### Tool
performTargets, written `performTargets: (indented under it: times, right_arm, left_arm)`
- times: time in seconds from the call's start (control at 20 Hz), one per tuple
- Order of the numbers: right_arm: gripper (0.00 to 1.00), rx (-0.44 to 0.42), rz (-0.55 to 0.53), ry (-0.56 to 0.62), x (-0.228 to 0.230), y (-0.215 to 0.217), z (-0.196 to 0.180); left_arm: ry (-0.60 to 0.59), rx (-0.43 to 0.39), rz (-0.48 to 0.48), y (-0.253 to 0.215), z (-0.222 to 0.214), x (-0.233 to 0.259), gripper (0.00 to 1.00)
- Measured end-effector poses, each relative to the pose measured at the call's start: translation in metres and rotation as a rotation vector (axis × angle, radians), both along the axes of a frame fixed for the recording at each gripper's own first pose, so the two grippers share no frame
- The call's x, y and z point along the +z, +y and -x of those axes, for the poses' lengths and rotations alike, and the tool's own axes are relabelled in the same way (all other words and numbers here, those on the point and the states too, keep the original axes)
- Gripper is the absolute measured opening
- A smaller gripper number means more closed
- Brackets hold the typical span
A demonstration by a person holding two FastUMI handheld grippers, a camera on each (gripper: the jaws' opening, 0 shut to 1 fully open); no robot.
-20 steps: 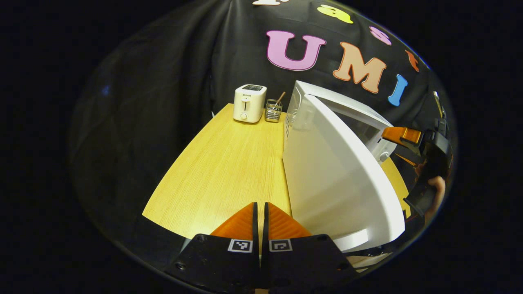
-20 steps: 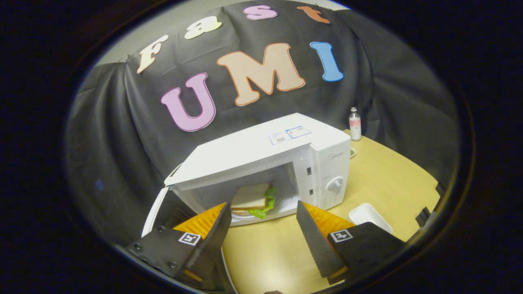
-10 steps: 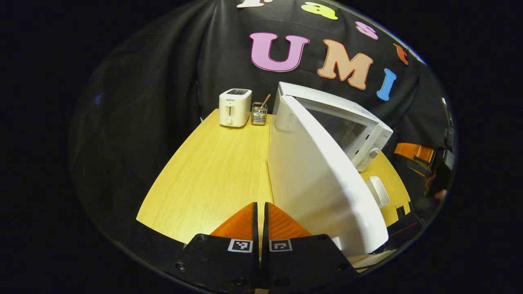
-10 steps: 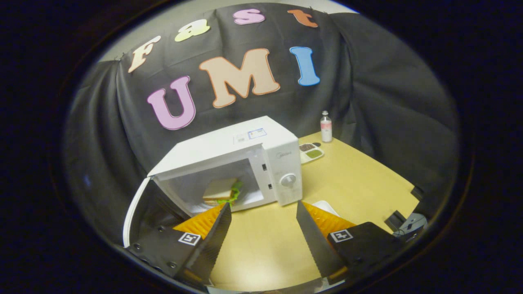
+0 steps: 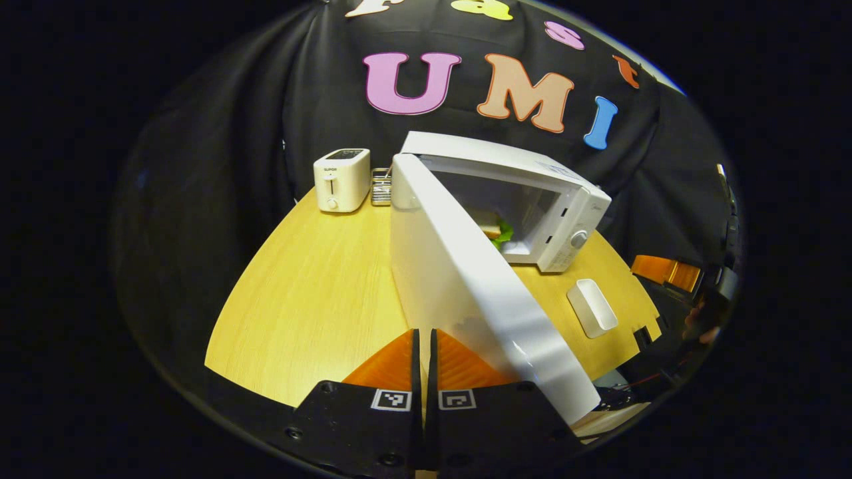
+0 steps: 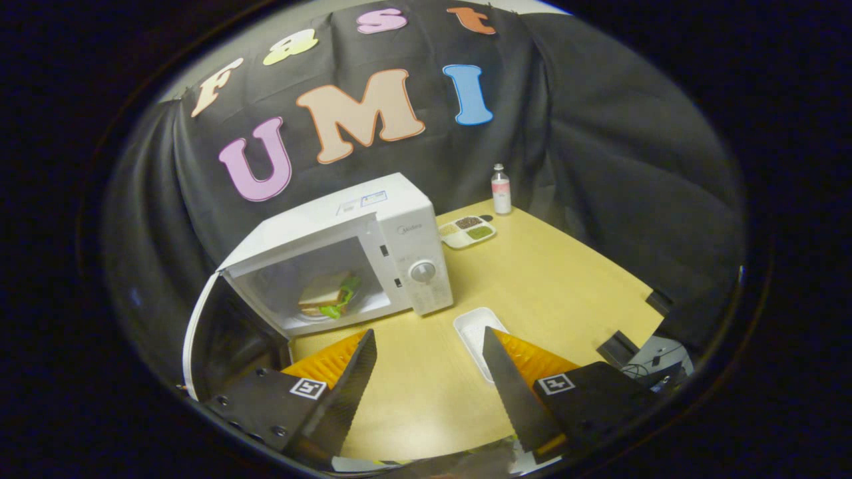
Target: Open the microwave oven with the left hand, put the food in, and close the microwave oven.
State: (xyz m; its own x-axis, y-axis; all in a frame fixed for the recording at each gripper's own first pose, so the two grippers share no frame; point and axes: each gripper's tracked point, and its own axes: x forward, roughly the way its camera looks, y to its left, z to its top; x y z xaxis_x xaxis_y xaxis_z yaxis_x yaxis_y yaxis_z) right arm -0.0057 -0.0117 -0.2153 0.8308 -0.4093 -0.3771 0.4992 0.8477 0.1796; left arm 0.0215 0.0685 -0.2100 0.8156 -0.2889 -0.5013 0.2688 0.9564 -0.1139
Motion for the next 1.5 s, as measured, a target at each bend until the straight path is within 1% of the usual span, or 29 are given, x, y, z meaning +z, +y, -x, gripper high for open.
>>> performTargets:
  times: [0.05,0.15,0.3,0.45,0.5,0.6,0.7,0.85,1.0,1.05,1.2,1.3,1.5]
  right_arm:
    - [0.98,-0.004,-0.003,0.003,-0.002,-0.004,0.005]
    - [0.98,-0.006,-0.014,0.011,-0.006,-0.011,0.013]
    - [0.98,-0.015,0.01,0.024,-0.009,-0.026,0.028]
    - [0.99,-0.017,0.005,0.023,-0.009,-0.038,0.039]
    - [0.92,-0.021,0.007,0.024,-0.009,-0.043,0.043]
    - [0.92,-0.032,0.005,0.014,-0.008,-0.052,0.048]
    - [0.92,-0.033,0.001,-0.008,-0.003,-0.058,0.051]
    - [0.92,-0.013,0.009,-0.049,0.004,-0.064,0.055]
    - [0.92,0.01,0.029,-0.075,0.012,-0.07,0.057]
    - [0.92,0.015,0.037,-0.083,0.014,-0.073,0.057]
    - [0.92,0.029,0.056,-0.096,0.02,-0.084,0.059]
    - [0.92,0.035,0.066,-0.1,0.023,-0.092,0.06]
    - [0.92,0.056,0.09,-0.144,0.037,-0.106,0.053]
  left_arm:
    - [0.001,-0.009,0.0,-0.007,0.0,0.0,0.01]
    - [0.006,-0.028,0.006,-0.025,0.001,0.001,0.01]
    - [0.013,-0.058,0.007,-0.048,0.002,0.001,0.01]
    - [0.035,-0.097,0.015,-0.075,0.004,-0.004,0.01]
    - [0.031,-0.104,0.014,-0.083,0.002,-0.003,0.01]
    - [0.028,-0.122,0.02,-0.1,0.0,-0.002,0.02]
    - [0.01,-0.138,0.028,-0.117,-0.003,0.004,0.01]
    - [-0.02,-0.135,0.04,-0.14,-0.014,0.013,0.0]
    - [-0.015,-0.137,0.081,-0.166,-0.02,0.018,0.01]
    - [-0.022,-0.138,0.078,-0.173,-0.024,0.018,0.01]
    - [-0.082,-0.139,0.024,-0.189,-0.039,0.023,0.01]
    - [-0.096,-0.141,0.022,-0.203,-0.046,0.025,0.0]
    - [-0.112,-0.125,0.019,-0.223,-0.068,0.025,0.01]
